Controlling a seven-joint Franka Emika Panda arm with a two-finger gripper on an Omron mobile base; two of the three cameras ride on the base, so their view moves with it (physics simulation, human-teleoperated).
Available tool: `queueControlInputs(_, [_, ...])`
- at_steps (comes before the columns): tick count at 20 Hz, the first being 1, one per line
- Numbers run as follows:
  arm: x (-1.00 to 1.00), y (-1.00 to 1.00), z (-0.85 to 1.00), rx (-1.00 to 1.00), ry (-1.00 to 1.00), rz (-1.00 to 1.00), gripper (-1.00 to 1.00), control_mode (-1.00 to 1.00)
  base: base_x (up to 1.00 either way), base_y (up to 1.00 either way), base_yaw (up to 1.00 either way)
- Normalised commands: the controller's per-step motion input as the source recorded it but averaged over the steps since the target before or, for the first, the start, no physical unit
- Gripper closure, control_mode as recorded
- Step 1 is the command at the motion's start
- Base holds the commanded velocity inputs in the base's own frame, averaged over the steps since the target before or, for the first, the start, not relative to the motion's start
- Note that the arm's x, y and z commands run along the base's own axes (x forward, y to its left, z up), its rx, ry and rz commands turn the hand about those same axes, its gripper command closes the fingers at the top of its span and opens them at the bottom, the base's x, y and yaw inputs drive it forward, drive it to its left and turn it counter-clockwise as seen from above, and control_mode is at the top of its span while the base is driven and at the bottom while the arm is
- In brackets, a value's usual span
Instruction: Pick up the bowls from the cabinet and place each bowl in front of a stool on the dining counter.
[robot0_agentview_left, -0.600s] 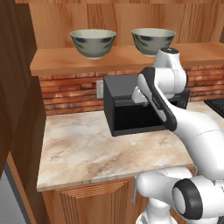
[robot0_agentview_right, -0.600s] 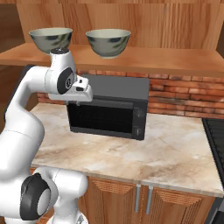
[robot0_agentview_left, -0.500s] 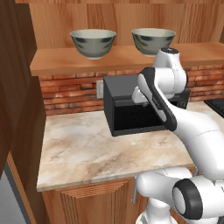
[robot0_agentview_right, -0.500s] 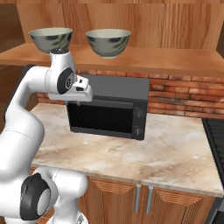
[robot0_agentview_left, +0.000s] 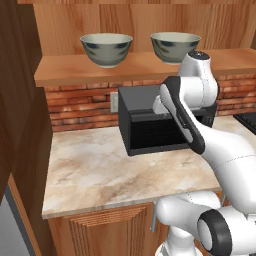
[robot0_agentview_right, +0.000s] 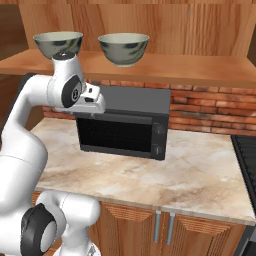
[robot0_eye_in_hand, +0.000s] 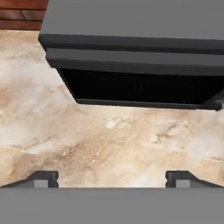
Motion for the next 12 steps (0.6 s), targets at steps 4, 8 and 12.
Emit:
queueControlInputs(4, [-0.04,-0.12,0.59,0.00,-0.18,-0.13,-1.00,-1.00,0.00,0.00,0.00])
queueControlInputs(8, [-0.02,-0.15,0.61,0.00,-0.15,-0.25,-1.00,-1.00,0.00,0.00,0.00])
queueControlInputs(12, [0.00,-0.06,0.35,0.08,-0.07,-0.32,-1.00,-1.00,0.00,0.00,0.00])
